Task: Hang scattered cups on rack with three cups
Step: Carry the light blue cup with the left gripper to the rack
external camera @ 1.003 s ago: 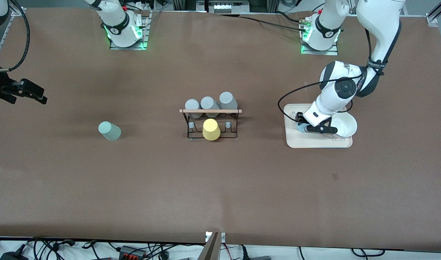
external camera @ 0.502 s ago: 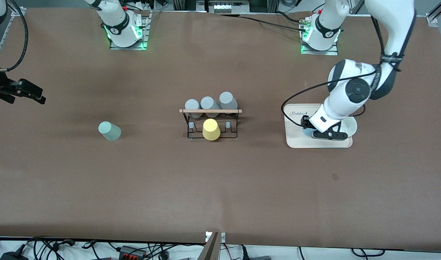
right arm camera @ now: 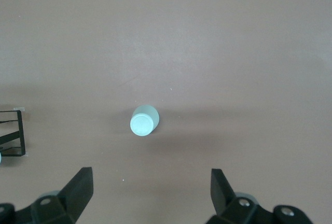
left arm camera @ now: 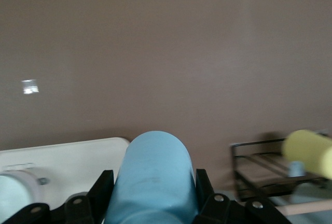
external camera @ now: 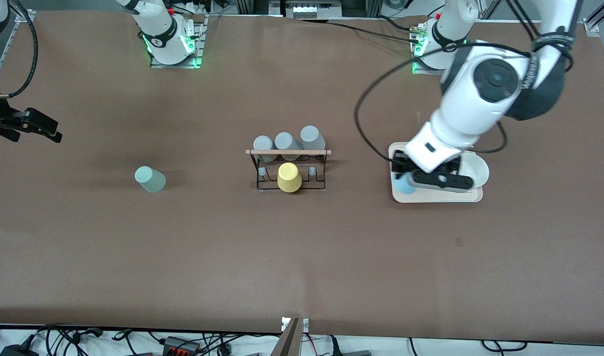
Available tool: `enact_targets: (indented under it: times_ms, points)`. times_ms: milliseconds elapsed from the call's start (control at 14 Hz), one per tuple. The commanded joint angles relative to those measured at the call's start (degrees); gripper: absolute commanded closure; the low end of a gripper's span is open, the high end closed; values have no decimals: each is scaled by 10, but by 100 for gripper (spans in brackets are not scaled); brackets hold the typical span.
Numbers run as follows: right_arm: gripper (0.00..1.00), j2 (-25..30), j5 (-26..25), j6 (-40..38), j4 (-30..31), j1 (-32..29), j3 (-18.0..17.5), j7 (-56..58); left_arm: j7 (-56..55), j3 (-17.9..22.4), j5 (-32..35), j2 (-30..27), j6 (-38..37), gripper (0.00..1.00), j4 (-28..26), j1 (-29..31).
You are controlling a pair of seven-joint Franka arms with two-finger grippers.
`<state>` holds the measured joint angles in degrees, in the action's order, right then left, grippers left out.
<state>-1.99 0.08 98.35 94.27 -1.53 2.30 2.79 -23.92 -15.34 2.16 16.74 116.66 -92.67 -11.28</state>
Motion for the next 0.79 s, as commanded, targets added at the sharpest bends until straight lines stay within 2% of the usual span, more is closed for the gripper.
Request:
enact_targets:
  times_ms: [0, 143, 287, 502, 717]
  points:
    - [0, 8, -5, 2, 4, -4, -3, 2, -100, 5, 8, 91, -37, 56, 112, -70]
    - [0, 8, -5, -1, 5, -4, -3, 4, -179, 6, 11, 140, -37, 56, 159, -101]
    - [0, 8, -5, -4, 5, -3, -3, 6, -231, 8, 55, 172, -37, 56, 187, -141]
    - [0, 8, -5, -4, 6, -4, -3, 6, -307, 8, 77, 194, -34, 56, 196, -166]
    - [0, 8, -5, -4, 8, -4, -3, 7, -314, 8, 75, 198, -33, 56, 195, -172]
